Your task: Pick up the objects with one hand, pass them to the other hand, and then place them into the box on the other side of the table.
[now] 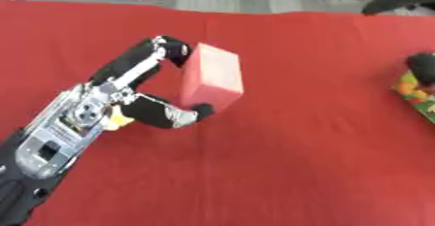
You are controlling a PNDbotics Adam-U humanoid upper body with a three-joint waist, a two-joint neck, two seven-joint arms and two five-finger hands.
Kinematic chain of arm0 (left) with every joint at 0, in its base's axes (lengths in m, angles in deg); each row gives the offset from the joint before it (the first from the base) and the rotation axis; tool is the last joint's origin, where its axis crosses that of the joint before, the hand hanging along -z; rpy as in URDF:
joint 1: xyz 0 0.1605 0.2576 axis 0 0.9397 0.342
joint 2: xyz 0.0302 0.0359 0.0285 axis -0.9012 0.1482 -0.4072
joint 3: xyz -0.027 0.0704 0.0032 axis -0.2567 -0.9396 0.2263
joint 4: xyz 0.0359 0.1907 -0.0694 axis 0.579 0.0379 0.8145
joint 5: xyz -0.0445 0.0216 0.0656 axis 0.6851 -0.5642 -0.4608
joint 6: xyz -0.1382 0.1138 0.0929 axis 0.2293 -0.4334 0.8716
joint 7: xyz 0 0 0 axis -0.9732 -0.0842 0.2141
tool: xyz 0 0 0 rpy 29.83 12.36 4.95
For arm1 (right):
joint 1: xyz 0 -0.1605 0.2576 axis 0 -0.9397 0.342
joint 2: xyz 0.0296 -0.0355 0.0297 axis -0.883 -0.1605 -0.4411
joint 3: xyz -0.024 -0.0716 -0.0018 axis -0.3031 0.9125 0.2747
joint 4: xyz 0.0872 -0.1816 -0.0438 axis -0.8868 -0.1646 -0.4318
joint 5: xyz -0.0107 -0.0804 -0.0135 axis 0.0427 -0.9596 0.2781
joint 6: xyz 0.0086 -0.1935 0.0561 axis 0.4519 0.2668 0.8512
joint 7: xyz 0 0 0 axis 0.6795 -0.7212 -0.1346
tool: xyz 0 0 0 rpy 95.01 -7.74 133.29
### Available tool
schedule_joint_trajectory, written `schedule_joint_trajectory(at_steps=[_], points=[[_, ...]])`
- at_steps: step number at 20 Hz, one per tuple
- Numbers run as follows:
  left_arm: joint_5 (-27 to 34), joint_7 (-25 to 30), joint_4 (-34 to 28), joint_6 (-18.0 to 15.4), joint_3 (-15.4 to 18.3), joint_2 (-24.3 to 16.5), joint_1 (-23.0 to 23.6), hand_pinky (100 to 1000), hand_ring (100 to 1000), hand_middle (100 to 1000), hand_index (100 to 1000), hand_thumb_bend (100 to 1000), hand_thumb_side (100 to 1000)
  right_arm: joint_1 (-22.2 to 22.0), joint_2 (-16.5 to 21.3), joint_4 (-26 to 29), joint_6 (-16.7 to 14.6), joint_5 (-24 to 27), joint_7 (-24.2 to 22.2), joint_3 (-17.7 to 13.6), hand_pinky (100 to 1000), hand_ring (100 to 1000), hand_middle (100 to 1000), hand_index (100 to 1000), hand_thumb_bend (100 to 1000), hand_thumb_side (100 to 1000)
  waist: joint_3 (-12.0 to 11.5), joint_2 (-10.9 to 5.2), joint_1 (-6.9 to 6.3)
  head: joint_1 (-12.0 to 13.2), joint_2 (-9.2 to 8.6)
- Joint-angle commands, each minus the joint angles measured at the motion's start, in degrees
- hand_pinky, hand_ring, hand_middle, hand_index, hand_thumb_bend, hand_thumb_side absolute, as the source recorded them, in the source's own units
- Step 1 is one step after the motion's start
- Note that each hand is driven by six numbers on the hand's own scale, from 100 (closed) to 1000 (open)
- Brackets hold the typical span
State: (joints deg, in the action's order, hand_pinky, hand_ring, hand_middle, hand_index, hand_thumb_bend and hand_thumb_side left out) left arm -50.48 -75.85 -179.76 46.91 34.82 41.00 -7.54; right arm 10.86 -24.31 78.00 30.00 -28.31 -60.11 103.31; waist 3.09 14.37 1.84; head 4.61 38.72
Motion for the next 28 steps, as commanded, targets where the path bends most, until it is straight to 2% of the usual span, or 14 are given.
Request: schedule_joint_trajectory(at_steps=[1, 7, 14, 18, 28], points=[[0.16, -0.38, -1.82, -0.81, 0.10, -0.40, -0.71, 711, 604, 508, 552, 100, 282, 1.82, -0.66, 0.90, 0.47, -0.41, -2.07, 0.96, 967, 1000, 859, 905, 100, 380, -0.07, -1.59, -0.07, -0.27, 0.41], [-0.39, -0.56, -2.86, -1.52, -0.14, -0.30, -0.23, 710, 605, 508, 551, 100, 264, 5.03, -2.11, 0.90, 0.57, -1.91, -3.67, 3.29, 960, 1000, 861, 904, 100, 350, 0.09, -1.86, 0.15, -0.56, 0.92], [-1.39, -0.79, -2.48, -1.81, -0.33, 0.53, 0.30, 709, 604, 506, 551, 100, 268, 8.04, -3.85, 0.90, 2.36, -8.40, -2.90, 5.47, 951, 1000, 855, 904, 100, 308, 0.19, -2.11, 0.36, -0.70, 1.37], [-2.03, -1.32, -2.04, -2.03, -0.52, 0.77, 0.78, 708, 603, 503, 550, 100, 262, 11.44, -4.67, -0.58, 4.15, -11.48, -2.93, 8.10, 948, 1000, 857, 909, 100, 367, 0.45, -2.30, 0.77, -0.50, 1.82], [-5.07, -3.64, -1.48, -2.28, -0.44, 1.62, 1.23, 703, 603, 502, 547, 100, 224, 16.14, -6.04, -5.21, 5.25, -15.75, -2.61, 12.12, 942, 1000, 848, 906, 102, 402, 0.67, -2.44, 1.03, -0.34, 2.22]])
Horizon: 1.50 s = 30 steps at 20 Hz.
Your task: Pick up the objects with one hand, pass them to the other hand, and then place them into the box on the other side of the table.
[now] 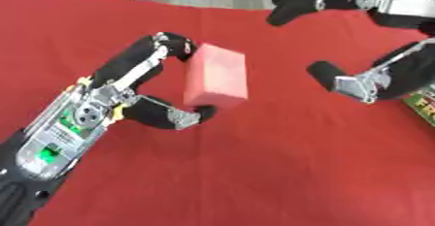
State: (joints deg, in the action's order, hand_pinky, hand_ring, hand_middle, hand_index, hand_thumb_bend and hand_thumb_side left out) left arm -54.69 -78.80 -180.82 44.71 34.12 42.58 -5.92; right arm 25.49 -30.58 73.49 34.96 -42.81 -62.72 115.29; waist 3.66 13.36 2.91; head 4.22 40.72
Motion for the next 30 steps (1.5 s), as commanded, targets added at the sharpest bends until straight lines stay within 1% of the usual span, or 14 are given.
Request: schedule_joint_trajectory(at_steps=[1, 2, 5, 10, 12, 15, 16, 17, 18, 19, 22, 23, 26, 30], points=[[-1.22, -0.98, -0.33, -0.08, 0.31, 0.21, -0.36, 703, 603, 501, 547, 100, 226, 1.93, -0.12, -1.18, 0.36, -1.88, -0.24, 0.55, 940, 1000, 845, 905, 118, 404, 0.09, -1.43, -0.03, -0.01, 0.24], [-1.53, -1.27, -0.16, -0.04, 0.36, 0.43, -0.33, 702, 603, 501, 546, 100, 225, 2.35, -0.53, -1.67, 0.38, -2.63, -0.40, 0.97, 939, 1000, 844, 904, 130, 406, 0.07, -1.44, -0.01, -0.07, 0.25], [-2.64, -2.12, 0.25, -0.08, 0.46, 1.06, -0.37, 701, 602, 500, 546, 100, 214, 2.82, -1.70, -2.98, -0.07, -4.62, -0.62, 2.10, 941, 1000, 844, 905, 127, 426, -0.11, -1.41, 0.04, -0.22, 0.12], [-4.70, -3.81, 0.95, -0.07, 0.62, 1.79, -0.11, 699, 601, 497, 545, 100, 201, 3.32, -2.96, -4.23, -0.39, -6.68, -0.42, 2.92, 938, 1000, 846, 913, 141, 475, -0.19, -1.48, 0.17, -0.04, 0.11], [-5.22, -4.51, 1.24, -0.04, 0.69, 1.99, -0.03, 698, 600, 495, 545, 100, 197, 3.50, -3.40, -4.66, -0.32, -7.35, -0.41, 3.19, 941, 1000, 846, 916, 148, 481, -0.17, -1.52, 0.20, -0.02, 0.19], [-5.84, -5.71, 1.63, 0.33, 0.84, 2.36, 0.12, 694, 598, 491, 545, 100, 198, 3.70, -4.09, -5.05, -0.08, -7.81, -0.46, 3.24, 948, 1000, 849, 921, 171, 444, -0.15, -1.50, 0.19, 0.04, 0.33], [-5.97, -6.07, 1.71, 0.44, 0.87, 2.50, 0.17, 691, 596, 488, 544, 100, 200, 3.65, -4.34, -5.26, 0.09, -7.96, -0.45, 3.12, 953, 1000, 849, 924, 188, 408, -0.14, -1.49, 0.17, 0.06, 0.40], [-6.07, -6.39, 1.72, 0.53, 0.87, 2.63, 0.21, 690, 596, 488, 544, 100, 199, 3.52, -4.71, -5.67, 0.36, -8.20, -0.42, 2.91, 955, 1000, 849, 924, 194, 398, -0.13, -1.47, 0.15, 0.08, 0.44], [-6.16, -6.62, 1.71, 0.60, 0.87, 2.75, 0.25, 690, 596, 488, 545, 100, 201, 3.37, -5.09, -6.08, 0.57, -8.40, -0.39, 2.69, 960, 1000, 846, 926, 230, 324, -0.12, -1.44, 0.12, 0.09, 0.47], [-6.22, -6.77, 1.74, 0.69, 0.91, 2.90, 0.33, 690, 596, 487, 545, 100, 202, 3.22, -5.45, -6.38, 0.74, -8.50, -0.39, 2.47, 961, 1000, 845, 927, 236, 315, -0.10, -1.42, 0.09, 0.12, 0.51], [-6.15, -7.03, 1.96, 1.14, 1.12, 3.44, 0.58, 690, 595, 485, 545, 100, 214, 3.09, -6.09, -6.48, 1.00, -8.32, -0.69, 2.19, 967, 1000, 847, 936, 286, 358, -0.08, -1.37, 0.03, 0.17, 0.62], [-6.10, -7.10, 2.03, 1.25, 1.17, 3.60, 0.62, 690, 595, 485, 545, 100, 214, 3.08, -6.28, -6.52, 1.11, -8.33, -0.84, 2.12, 968, 1000, 847, 937, 288, 360, -0.08, -1.36, 0.00, 0.19, 0.64], [-6.10, -7.27, 2.13, 1.60, 1.33, 4.01, 0.63, 689, 594, 483, 545, 100, 213, 3.08, -6.93, -6.71, 1.40, -8.45, -1.31, 1.96, 978, 1000, 850, 940, 303, 408, -0.08, -1.35, -0.07, 0.19, 0.73], [-6.24, -7.36, 2.07, 2.03, 1.43, 4.55, 0.54, 686, 592, 479, 544, 100, 213, 2.92, -8.07, -7.13, 1.92, -9.05, -1.43, 1.79, 984, 1000, 853, 942, 298, 392, -0.10, -1.34, -0.12, 0.22, 0.88]])
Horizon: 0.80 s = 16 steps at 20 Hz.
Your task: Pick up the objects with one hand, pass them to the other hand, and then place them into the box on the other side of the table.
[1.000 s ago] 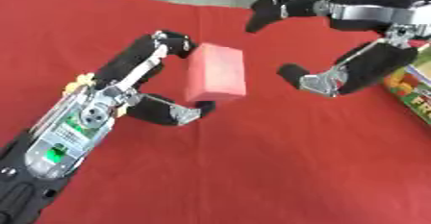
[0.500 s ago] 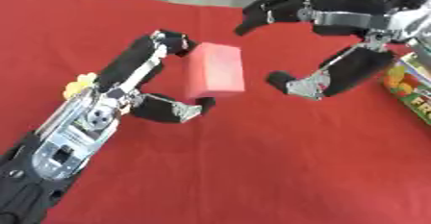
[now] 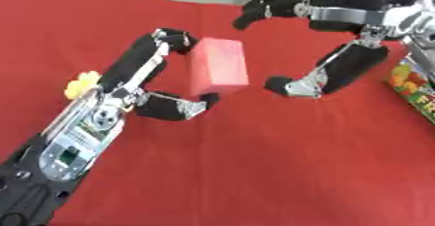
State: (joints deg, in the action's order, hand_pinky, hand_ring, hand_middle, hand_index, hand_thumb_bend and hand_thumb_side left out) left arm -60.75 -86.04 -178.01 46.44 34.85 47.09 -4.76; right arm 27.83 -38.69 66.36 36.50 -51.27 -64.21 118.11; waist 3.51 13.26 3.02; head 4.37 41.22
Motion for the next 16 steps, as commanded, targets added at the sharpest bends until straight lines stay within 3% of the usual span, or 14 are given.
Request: schedule_joint_trajectory(at_steps=[1, 16], points=[[-0.17, -0.19, -0.81, 0.40, 0.76, 0.23, -0.62, 685, 591, 478, 543, 100, 213, 0.47, -0.24, -0.24, 0.46, -0.88, 0.13, -1.04, 984, 1000, 853, 942, 301, 390, 0.02, -1.23, -0.24, 0.06, 0.39], [-1.37, -0.94, 0.10, 1.30, 0.67, 1.84, -0.75, 679, 585, 470, 540, 100, 204, 0.15, -3.25, -3.63, -0.35, -3.87, 1.44, -1.08, 993, 1000, 864, 960, 301, 328, -0.17, -1.12, -0.25, -0.21, 0.44]])
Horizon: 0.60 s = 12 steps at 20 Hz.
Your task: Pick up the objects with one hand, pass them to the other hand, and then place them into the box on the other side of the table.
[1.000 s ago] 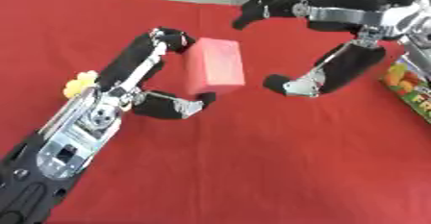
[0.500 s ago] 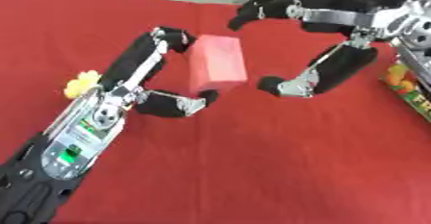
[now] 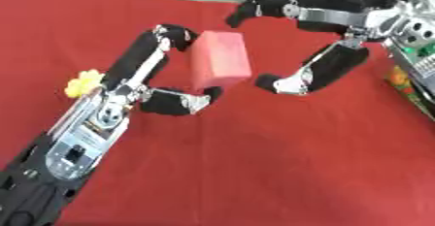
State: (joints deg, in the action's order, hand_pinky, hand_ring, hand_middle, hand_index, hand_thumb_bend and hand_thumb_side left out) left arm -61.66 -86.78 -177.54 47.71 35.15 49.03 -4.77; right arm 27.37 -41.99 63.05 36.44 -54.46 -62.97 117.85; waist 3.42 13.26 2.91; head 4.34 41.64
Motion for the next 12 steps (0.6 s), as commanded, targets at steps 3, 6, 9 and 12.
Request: schedule_joint_trajectory(at_steps=[3, 6, 9, 12], points=[[-0.96, -0.20, -0.17, -0.08, 0.23, 0.27, -0.89, 679, 586, 470, 540, 100, 199, 0.60, -0.71, -1.20, -0.63, -1.49, 0.50, -0.94, 994, 1000, 866, 962, 307, 329, -0.10, -1.09, -0.12, -0.26, -0.03], [-1.37, -0.22, 0.03, -0.11, 0.16, 0.61, -1.00, 679, 585, 469, 540, 100, 202, 0.58, -1.36, -1.92, -1.15, -2.30, 0.68, -0.86, 997, 1000, 867, 964, 319, 321, -0.15, -1.06, -0.10, -0.31, -0.03], [-1.57, -0.28, 0.19, -0.08, 0.14, 0.95, -1.17, 678, 585, 468, 540, 100, 198, 0.55, -1.80, -2.46, -1.77, -2.94, 0.44, -0.70, 999, 1000, 869, 964, 316, 331, -0.23, -1.03, -0.08, -0.33, -0.02], [-1.73, -0.20, 0.47, 0.02, 0.07, 1.20, -1.33, 678, 584, 467, 540, 100, 197, 0.56, -2.09, -2.76, -2.24, -3.21, 0.24, -0.63, 1000, 1000, 870, 965, 311, 328, -0.29, -1.03, -0.03, -0.32, -0.01]])
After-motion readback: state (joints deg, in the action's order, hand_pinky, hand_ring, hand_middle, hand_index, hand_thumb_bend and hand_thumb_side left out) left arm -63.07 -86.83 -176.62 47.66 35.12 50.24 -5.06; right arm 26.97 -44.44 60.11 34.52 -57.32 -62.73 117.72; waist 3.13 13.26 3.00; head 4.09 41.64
